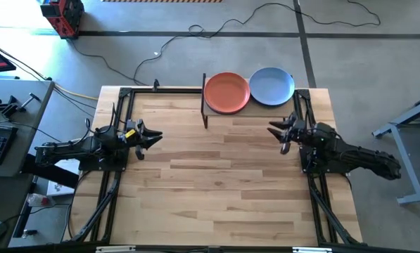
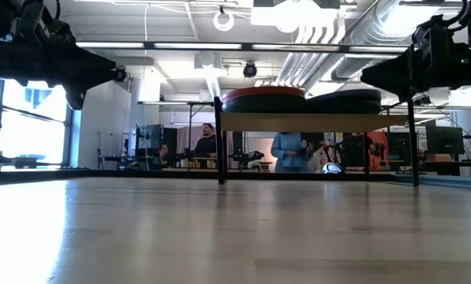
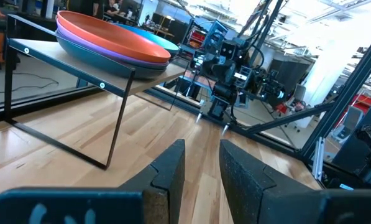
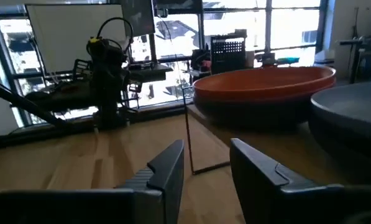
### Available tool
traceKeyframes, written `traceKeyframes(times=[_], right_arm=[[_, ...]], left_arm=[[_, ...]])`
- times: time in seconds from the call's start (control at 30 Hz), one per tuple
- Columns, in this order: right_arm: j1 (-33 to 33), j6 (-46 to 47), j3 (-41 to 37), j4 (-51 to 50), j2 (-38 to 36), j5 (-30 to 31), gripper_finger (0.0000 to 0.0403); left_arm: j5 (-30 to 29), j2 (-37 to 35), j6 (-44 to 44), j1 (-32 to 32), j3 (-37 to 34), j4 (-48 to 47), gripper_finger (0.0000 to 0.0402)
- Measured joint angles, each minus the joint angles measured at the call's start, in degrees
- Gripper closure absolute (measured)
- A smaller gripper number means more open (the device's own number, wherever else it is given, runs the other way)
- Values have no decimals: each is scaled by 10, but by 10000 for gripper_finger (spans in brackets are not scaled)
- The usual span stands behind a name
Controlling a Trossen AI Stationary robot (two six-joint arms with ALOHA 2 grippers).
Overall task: Place and stack plates onto a shelf
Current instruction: Return to Home Position
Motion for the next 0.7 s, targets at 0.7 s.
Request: traceKeyframes(times=[0.7], right_arm=[[32, 59, -9, -37, 1, 0, 285]], left_arm=[[0, 0, 0, 0, 0, 0, 314]])
